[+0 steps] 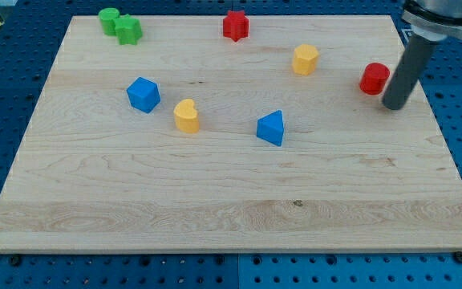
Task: Push the red circle towards top
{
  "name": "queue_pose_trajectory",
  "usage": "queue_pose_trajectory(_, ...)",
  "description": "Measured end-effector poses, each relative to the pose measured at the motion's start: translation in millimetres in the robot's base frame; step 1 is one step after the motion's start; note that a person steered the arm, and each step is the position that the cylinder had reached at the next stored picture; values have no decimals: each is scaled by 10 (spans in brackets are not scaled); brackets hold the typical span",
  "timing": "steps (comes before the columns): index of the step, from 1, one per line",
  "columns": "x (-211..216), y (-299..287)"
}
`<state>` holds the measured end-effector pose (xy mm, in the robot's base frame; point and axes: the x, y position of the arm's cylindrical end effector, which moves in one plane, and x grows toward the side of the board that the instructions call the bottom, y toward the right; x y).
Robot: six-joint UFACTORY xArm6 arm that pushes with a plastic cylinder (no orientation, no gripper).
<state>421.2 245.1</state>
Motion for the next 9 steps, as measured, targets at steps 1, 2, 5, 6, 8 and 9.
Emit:
queue_pose_trajectory(1, 246, 241)
queue_pose_trajectory(2, 105, 290)
queue_pose_trajectory(5, -617, -212)
queue_pose_trajectory(6, -743, -364)
queue_pose_trajectory(8, -1226, -459)
queue_pose_trajectory(9, -1410, -631)
